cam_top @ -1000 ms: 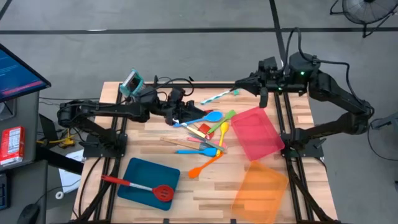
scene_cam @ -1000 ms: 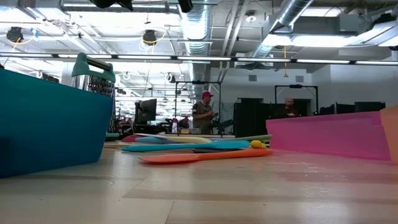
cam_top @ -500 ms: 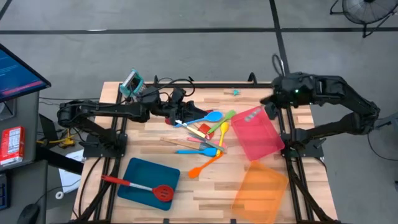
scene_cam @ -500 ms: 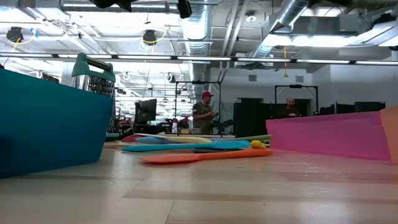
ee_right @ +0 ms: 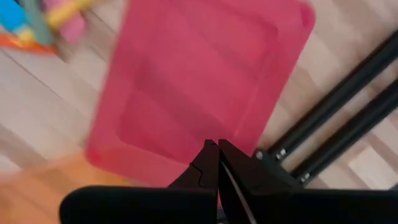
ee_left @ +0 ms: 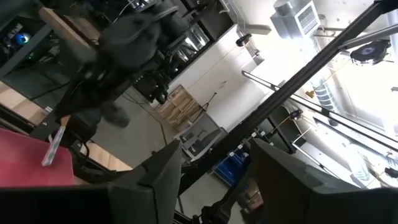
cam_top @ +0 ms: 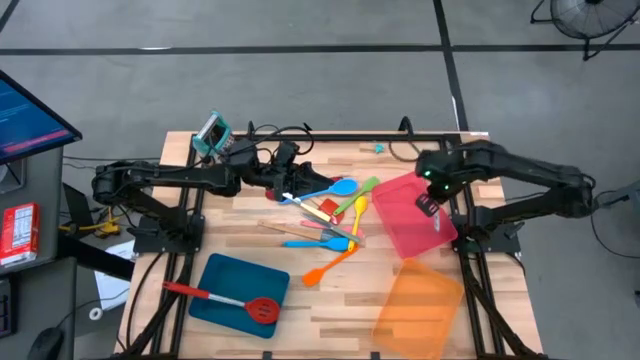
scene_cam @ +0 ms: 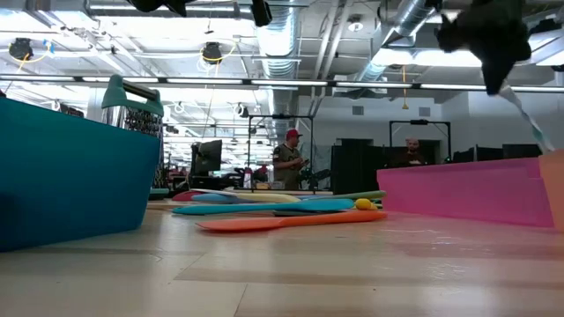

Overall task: Pick & Place Kitchen Items
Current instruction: Put the blue patterned table knife into the red bin

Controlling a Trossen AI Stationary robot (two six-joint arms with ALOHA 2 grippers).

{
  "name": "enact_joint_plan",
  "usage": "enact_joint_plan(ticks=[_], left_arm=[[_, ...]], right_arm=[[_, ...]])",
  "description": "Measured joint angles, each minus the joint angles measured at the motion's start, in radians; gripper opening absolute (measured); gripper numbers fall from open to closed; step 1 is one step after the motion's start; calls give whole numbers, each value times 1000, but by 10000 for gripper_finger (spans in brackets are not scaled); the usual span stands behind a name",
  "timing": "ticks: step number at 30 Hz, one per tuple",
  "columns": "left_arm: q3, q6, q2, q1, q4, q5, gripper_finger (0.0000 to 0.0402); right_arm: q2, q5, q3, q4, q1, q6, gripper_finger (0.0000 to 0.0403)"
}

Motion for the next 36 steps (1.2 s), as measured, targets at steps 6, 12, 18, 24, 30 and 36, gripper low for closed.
enact_joint_plan(ticks=[6, 12, 18, 24, 30, 36], left_arm=[[0, 0, 0, 0, 0, 0, 175], [0, 0, 0, 0, 0, 0, 175], [0, 0, 0, 0, 0, -1, 175], [0, 0, 0, 3, 0, -2, 175], [0, 0, 0, 3, -1, -3, 175], [0, 0, 0, 3, -1, -3, 175]], right_arm=[[50, -41, -86, 66, -38, -51, 0], [106, -46, -120, 159, -46, -87, 0], [170, -47, -158, 242, -46, -108, 0], [221, -15, -161, 322, -48, -147, 0], [289, -13, -161, 406, -65, -165, 0], [380, -13, -161, 455, -64, -204, 0]])
